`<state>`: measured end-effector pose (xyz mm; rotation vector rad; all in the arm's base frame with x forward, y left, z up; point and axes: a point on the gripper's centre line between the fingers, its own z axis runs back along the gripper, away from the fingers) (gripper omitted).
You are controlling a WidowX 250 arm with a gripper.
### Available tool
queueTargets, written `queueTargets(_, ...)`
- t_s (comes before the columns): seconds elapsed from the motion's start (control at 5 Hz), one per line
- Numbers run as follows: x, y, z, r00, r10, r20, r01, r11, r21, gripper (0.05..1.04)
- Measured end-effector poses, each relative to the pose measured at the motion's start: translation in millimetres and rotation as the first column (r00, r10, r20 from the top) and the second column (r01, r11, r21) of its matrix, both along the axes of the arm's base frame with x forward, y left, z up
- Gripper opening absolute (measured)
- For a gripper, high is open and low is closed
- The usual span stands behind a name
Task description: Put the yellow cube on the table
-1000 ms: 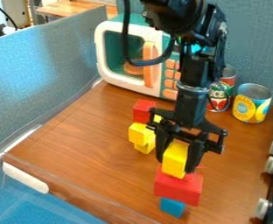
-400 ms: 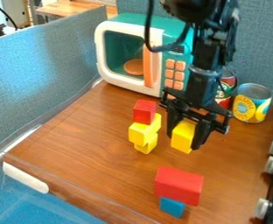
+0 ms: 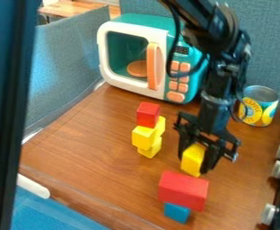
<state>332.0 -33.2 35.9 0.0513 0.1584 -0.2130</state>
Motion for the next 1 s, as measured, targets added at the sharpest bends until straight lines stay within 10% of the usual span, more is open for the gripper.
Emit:
queueTargets(0.4,10.8,-9.6,-14.1,0.996,0.035,0.08,-0.03,0.998,-0.056,0.644)
queueTargets(0.6,9.6,-8.8,-15.2,0.996,0.045,0.075,-0.042,0.998,-0.051,0.934)
queueTargets(1.0,7.5,-7.9,-18.0,0.996,0.052,0.075,-0.048,0.998,-0.046,1.003)
